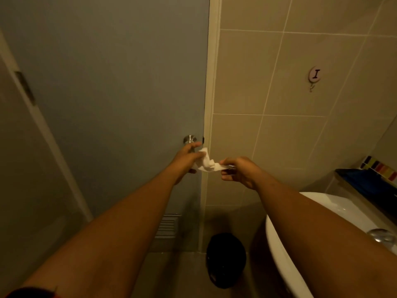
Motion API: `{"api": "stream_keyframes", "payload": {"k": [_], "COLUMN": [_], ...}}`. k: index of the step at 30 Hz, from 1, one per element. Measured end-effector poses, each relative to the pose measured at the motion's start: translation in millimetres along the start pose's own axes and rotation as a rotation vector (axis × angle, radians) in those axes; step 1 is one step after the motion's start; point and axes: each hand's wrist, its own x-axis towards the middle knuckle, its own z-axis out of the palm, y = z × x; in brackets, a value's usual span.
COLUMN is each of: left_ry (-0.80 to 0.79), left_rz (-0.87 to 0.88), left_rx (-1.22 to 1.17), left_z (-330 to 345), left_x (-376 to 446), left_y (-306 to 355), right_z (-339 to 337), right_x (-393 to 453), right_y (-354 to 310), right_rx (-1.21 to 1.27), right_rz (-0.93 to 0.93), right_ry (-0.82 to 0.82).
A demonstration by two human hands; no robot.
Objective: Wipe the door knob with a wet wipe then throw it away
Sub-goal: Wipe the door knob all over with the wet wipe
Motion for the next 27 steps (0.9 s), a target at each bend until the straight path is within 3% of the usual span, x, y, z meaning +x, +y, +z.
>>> {"api": "stream_keyframes", "payload": {"k": [4,11,15,19,23,27], "left_ry": [0.082,0.183,0.224,0.217,0.221,0.236], "left_rz": [0.007,-0.018,-0.004,-0.004,0.012,0.016], "left_rx": [0.091,0.058,0.013,0.003,-0.031,0.007], "left_z": [-7,-8,-6,-10,-20,-28], "left_x": [36,100,129,144,153,163], "left_y": [1,3,-7,-17,-23,-26], "right_z": [0,-17,-18,-15,-8,-1], "right_x": [33,97,124,148,165,182], "right_y": [-14,-29,-30,-22,-16,-17], "right_rx": [-0.086,-0.171,-0.292,-0.277,-0.192,-0.310], "right_rz": [-0.043,0.072,0.043,0.022,0.074,0.030], "right_ry": [-0.030,-0.096,-0.141,-0.129,-0.269,-0.244]}}
